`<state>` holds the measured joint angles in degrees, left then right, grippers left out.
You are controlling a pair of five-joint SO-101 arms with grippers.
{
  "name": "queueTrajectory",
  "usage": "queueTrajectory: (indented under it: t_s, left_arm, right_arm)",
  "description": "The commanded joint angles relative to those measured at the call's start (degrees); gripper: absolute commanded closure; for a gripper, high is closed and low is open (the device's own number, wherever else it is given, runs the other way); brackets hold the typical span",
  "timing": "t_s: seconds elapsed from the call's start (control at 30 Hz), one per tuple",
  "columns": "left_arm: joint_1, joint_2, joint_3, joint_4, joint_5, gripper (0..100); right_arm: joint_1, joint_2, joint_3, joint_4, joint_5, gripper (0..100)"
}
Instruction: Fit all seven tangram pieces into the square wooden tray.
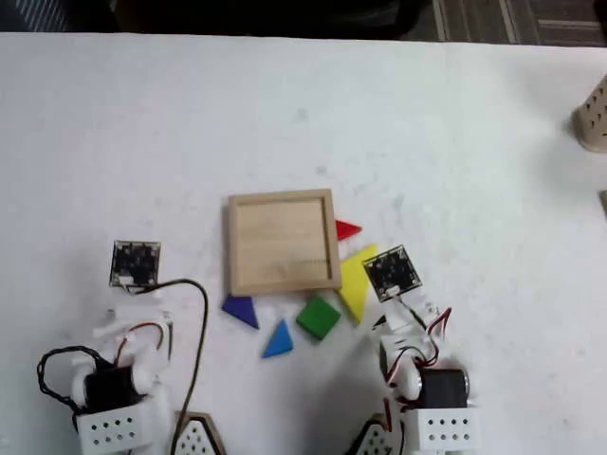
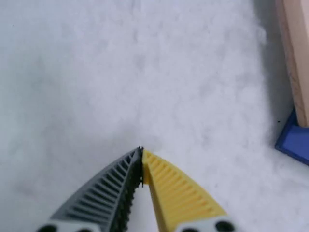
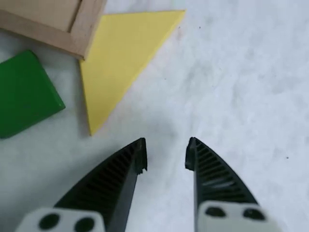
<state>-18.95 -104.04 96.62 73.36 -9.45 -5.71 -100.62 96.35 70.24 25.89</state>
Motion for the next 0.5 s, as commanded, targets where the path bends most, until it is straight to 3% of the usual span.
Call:
queueTrajectory:
  t_s: [0.0,0.27,0.47]
  left_arm:
    - [-0.4,-0.5,-4.7,-1.9,0.7,98]
    - [3.2,-0.5,-7.6,-12.6,0.4,98]
    - [6.4,-0.1,-14.7,-11.5,3.3,98]
  right_arm:
    - [0.7,0.6,0.7,-0.5,0.4,85.8]
    - [10.7,0.6,0.7,-0.8,0.4,85.8]
    - [11.6,0.6,0.7,-1.9,0.1,85.8]
